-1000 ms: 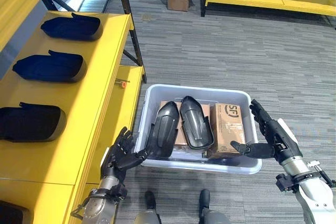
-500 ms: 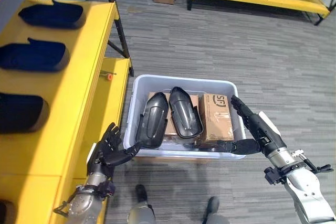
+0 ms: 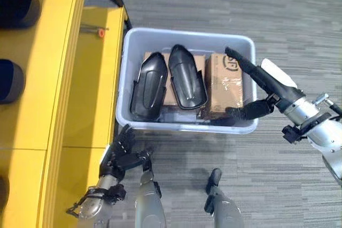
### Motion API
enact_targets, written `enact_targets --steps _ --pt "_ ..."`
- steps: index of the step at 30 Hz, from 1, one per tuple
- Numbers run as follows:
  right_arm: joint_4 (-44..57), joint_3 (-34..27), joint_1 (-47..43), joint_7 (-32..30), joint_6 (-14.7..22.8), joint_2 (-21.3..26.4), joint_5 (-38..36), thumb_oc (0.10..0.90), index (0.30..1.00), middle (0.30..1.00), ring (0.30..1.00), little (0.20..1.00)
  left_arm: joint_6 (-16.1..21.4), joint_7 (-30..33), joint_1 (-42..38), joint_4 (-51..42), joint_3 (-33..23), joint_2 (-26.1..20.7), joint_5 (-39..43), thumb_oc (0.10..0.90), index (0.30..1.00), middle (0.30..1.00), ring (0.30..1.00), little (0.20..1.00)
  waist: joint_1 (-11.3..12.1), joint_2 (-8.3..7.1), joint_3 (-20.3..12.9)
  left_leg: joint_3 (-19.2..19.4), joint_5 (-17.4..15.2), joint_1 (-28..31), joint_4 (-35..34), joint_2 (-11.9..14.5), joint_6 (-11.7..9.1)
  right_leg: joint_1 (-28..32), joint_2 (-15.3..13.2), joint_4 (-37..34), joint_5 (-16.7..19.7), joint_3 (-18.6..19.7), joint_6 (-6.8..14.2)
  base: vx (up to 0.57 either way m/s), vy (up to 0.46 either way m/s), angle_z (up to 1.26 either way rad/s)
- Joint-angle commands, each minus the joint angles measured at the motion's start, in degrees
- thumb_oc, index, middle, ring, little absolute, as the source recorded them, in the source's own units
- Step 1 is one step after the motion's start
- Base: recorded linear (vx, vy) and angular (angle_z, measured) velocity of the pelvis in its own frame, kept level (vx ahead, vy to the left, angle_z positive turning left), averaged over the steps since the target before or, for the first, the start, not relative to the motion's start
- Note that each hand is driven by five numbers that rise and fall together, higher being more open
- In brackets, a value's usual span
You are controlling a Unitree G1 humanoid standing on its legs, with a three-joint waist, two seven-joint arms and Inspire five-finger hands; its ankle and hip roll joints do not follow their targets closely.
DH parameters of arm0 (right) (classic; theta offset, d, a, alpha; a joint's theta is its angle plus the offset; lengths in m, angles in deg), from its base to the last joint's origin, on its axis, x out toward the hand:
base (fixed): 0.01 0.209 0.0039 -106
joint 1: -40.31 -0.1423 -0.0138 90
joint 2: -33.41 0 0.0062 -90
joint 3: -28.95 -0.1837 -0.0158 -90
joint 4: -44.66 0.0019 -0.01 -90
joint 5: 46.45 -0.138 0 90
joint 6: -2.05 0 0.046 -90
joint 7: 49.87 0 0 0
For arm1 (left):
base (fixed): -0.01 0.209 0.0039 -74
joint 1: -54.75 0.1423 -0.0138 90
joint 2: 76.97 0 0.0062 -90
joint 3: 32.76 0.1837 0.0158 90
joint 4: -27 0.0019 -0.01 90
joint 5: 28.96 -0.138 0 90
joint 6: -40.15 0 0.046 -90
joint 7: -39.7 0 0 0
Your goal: Move parts from the plastic box to the shelf.
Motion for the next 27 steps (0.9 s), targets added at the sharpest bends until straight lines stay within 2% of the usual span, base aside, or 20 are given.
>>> enact_targets --steps 1,9,13,20,24,27 --pt "2.73 -1.50 -8.70 -5.90 4.74 2.01 3.12 0.900 1.000 1.000 1.000 1.000 5.48 0.56 -0.79 -5.80 -0.68 -3.46 0.89 0.900 1.000 1.000 1.000 1.000 0.62 -2.66 -1.74 -0.78 -6.03 0.67 5.01 3.62 -3.15 -1.96 -2.47 6.20 -5.06 -0.96 -0.15 -0.03 -0.047 0.04" --pt "3.45 1.83 -12.84 -7.02 4.49 3.65 8.34 0.900 1.000 1.000 1.000 1.000 6.06 2.52 -1.79 -5.99 -0.45 -3.60 0.75 0.900 1.000 1.000 1.000 1.000 1.56 -3.21 0.53 -1.50 -6.16 -1.77 6.01 3.59 -3.06 -4.32 -2.44 7.57 -4.76 -1.17 -0.26 -0.02 -0.017 0.01" --pt "2.74 3.99 -14.76 -8.01 4.08 1.52 12.09 0.900 1.000 1.000 1.000 1.000 6.56 3.51 -2.99 -6.45 0.12 -3.92 0.77 0.900 1.000 1.000 1.000 1.000 2.04 -3.35 2.02 -2.21 -6.30 -2.75 6.40 3.13 -2.81 -4.81 -2.50 7.82 -4.43 -1.16 -0.31 -0.02 0.012 0.04" --pt "2.08 4.08 -14.25 -8.39 3.45 -1.01 13.45 0.900 1.000 1.000 1.000 1.000 6.79 4.34 -3.79 -6.63 0.42 -4.01 0.26 0.900 1.000 1.000 1.000 1.000 2.27 -3.36 3.19 -2.68 -6.63 -3.32 6.75 2.72 -2.53 -4.64 -2.58 7.51 -4.03 -1.42 -0.32 -0.02 0.015 0.06" --pt "1.38 4.89 -14.42 -9.19 3.37 -4.64 15.09 0.900 1.000 1.000 1.000 1.000 6.80 4.66 -4.53 -6.60 1.05 -4.02 -0.21 0.900 1.000 1.000 1.000 1.000 2.68 -3.49 3.91 -2.75 -7.22 -3.67 7.62 2.56 -2.19 -4.45 -2.70 7.22 -3.72 -1.23 -0.29 -0.01 0.016 0.00" --pt "1.22 5.37 -14.38 -8.98 3.17 -5.59 15.50 0.900 1.000 1.000 1.000 1.000 6.80 4.70 -4.99 -6.42 1.39 -4.06 -0.11 0.900 1.000 1.000 1.000 1.000 2.62 -3.51 3.91 -2.78 -7.40 -3.75 7.82 2.38 -2.13 -4.40 -2.89 7.28 -3.77 -1.27 -0.34 0.00 0.010 0.00"
